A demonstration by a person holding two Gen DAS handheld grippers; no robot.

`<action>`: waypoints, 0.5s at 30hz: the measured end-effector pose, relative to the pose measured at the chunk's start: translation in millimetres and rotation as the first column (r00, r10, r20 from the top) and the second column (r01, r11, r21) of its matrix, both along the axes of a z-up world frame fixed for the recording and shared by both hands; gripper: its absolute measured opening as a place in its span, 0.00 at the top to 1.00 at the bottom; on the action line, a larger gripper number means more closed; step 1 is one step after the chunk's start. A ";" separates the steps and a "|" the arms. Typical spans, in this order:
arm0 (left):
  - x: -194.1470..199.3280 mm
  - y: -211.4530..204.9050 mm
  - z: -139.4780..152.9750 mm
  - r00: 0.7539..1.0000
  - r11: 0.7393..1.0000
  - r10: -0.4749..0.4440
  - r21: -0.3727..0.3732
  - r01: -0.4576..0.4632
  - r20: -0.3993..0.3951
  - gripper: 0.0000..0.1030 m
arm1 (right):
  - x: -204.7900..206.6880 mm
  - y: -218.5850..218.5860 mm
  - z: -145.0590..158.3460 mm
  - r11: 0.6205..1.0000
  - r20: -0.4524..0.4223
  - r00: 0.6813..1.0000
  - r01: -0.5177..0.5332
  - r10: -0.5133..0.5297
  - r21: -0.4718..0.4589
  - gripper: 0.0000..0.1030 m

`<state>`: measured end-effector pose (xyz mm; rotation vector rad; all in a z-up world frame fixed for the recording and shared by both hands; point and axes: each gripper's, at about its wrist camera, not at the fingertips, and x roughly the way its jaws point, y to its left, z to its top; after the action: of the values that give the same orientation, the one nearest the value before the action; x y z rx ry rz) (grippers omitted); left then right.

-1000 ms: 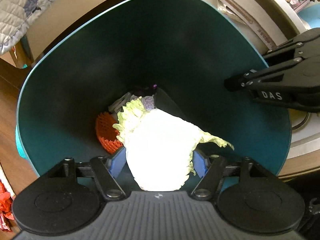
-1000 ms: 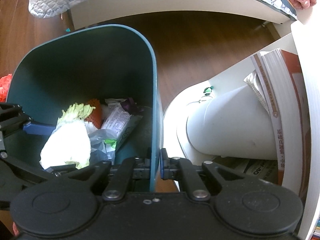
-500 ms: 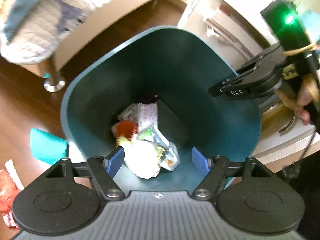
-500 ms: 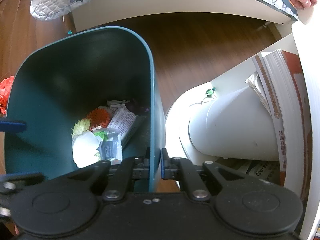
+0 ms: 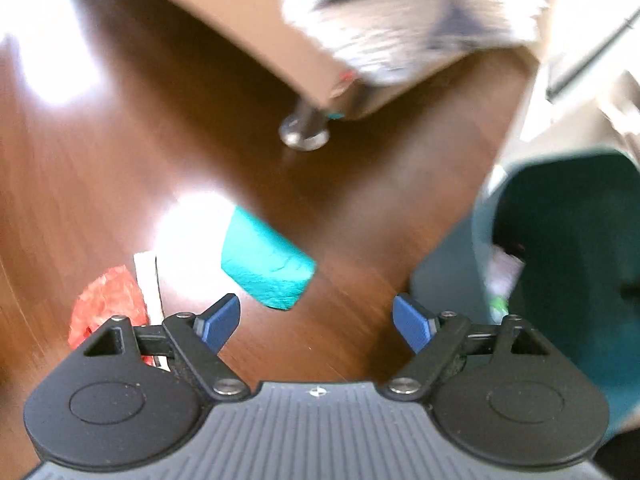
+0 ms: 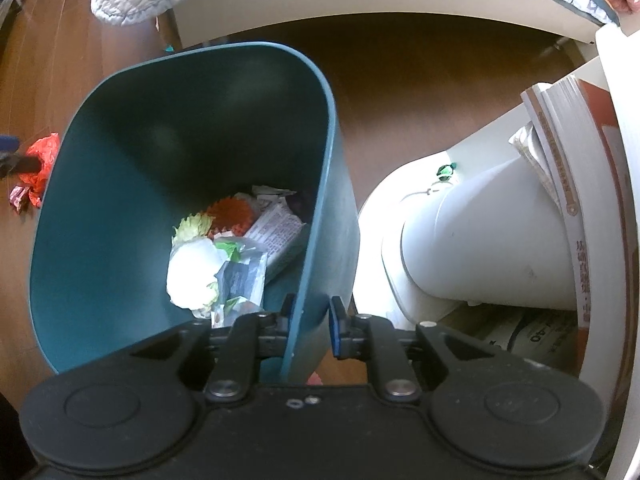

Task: Collect trash
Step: 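Lower the left gripper onto the teal paper sheet and close on it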

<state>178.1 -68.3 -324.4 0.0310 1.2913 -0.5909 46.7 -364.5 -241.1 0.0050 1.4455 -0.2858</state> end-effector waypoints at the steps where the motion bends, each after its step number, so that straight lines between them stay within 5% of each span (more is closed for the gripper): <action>1: 11.9 0.1 -13.2 0.997 0.999 0.055 0.004 -0.054 -0.046 0.19 | 1.2 -0.4 -0.2 1.000 0.000 1.000 0.000 0.000 0.002 0.85; 7: 51.3 -12.2 -73.5 0.947 0.967 0.250 0.003 -0.255 -0.201 0.19 | 0.9 1.2 1.0 1.000 0.016 1.000 0.003 -0.003 0.005 0.85; 15: 71.3 -48.0 -140.3 0.909 0.932 0.361 0.120 -0.343 -0.207 0.19 | -2.0 4.3 5.8 0.999 0.036 0.999 -0.031 0.031 0.019 0.83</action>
<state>249.5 -116.3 -464.7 -0.2052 1.4986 -0.2335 44.7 -360.2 -235.4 0.0034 1.4119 -0.2450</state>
